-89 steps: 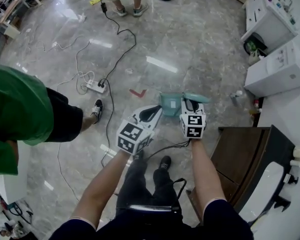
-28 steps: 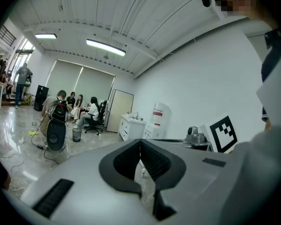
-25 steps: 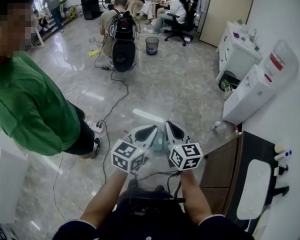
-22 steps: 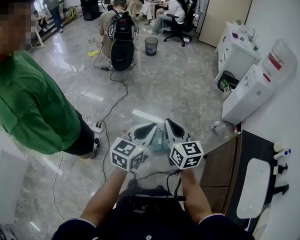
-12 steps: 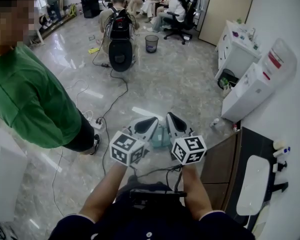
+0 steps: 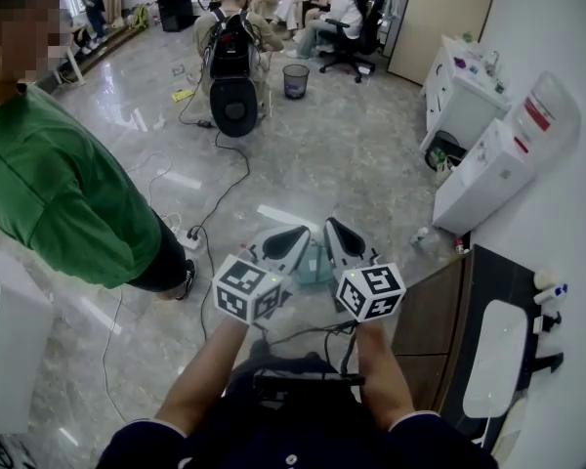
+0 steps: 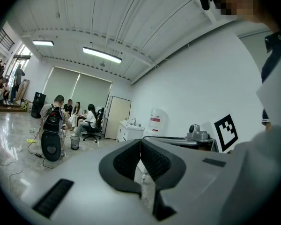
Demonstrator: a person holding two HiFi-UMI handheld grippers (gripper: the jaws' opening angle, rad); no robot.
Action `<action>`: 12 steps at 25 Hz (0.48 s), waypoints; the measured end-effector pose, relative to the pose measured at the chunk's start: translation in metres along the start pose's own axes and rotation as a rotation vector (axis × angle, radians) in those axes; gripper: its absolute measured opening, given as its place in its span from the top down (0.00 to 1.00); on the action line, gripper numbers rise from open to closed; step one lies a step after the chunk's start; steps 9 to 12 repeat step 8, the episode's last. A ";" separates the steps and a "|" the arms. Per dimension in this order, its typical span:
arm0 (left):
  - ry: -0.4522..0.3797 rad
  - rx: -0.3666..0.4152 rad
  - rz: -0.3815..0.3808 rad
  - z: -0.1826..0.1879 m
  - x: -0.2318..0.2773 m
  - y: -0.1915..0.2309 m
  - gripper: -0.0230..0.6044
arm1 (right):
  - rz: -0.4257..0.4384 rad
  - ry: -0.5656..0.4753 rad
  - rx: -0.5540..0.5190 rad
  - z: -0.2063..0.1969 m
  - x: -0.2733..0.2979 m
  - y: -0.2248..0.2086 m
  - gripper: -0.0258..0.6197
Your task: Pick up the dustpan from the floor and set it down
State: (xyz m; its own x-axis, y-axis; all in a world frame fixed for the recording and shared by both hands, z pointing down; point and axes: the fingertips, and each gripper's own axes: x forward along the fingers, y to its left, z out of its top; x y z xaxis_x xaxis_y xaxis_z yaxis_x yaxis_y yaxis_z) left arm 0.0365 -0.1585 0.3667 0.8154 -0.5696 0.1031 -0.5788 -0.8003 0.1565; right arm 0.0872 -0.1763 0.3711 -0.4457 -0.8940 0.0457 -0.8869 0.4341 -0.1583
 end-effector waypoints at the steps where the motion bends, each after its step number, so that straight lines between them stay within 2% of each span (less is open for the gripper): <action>1: 0.000 -0.001 0.000 0.000 0.000 0.000 0.94 | 0.000 0.000 0.001 0.000 0.000 0.000 0.95; 12: -0.008 -0.001 0.000 0.002 -0.002 0.003 0.94 | 0.005 -0.020 -0.003 0.008 0.002 0.004 0.95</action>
